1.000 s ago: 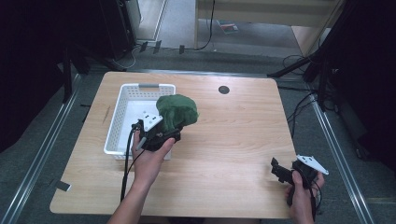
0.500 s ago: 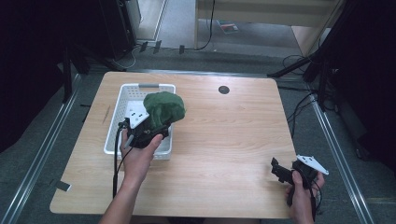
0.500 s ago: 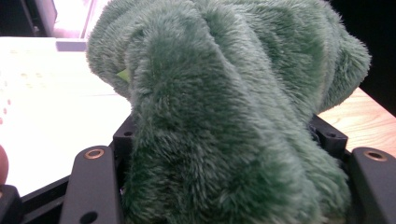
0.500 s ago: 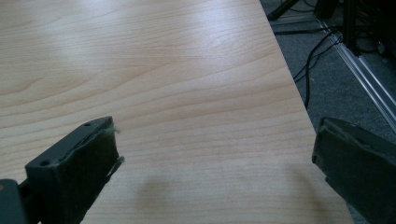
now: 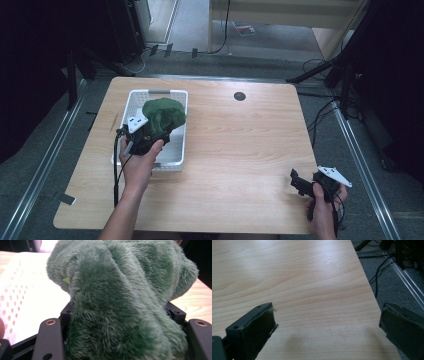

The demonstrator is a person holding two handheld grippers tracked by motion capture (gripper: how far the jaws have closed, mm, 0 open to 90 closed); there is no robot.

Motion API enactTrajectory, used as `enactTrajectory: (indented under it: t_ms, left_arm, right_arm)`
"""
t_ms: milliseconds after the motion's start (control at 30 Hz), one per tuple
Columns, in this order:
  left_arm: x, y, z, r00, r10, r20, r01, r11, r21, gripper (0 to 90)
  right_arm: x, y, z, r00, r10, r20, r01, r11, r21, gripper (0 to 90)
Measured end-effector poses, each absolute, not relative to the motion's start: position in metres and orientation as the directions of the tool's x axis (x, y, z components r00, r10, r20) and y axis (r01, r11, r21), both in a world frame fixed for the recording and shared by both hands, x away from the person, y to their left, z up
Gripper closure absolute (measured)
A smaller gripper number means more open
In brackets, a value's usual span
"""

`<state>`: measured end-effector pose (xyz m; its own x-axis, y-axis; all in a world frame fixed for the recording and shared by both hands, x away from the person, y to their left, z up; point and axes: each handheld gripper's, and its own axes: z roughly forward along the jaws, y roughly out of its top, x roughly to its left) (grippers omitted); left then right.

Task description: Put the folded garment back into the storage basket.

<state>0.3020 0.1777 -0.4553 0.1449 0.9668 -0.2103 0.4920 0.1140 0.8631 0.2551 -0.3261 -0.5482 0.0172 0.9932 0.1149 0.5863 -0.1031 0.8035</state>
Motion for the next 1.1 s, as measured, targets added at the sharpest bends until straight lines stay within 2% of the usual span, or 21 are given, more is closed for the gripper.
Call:
enactTrajectory:
  t_ms: [300, 567, 1100]
  left_arm:
    - [0.318, 0.193, -0.468, 0.095, 0.971, -0.218, 0.543, 0.133, 0.829, 33.4]
    - [0.331, 0.201, -0.461, 0.08, 0.968, -0.238, 0.554, 0.155, 0.818, 33.3]
    - [0.358, 0.2, -0.468, 0.019, 0.98, -0.198, 0.726, 0.123, 0.677, 31.4]
  right_arm:
    - [0.255, -0.326, -0.548, 0.016, 0.993, 0.116, 0.586, -0.104, 0.804, 0.3]
    - [0.255, -0.326, -0.548, 0.017, 0.993, 0.119, 0.586, -0.107, 0.803, 0.3]
    - [0.255, -0.326, -0.548, 0.017, 0.993, 0.121, 0.586, -0.108, 0.803, 0.3]
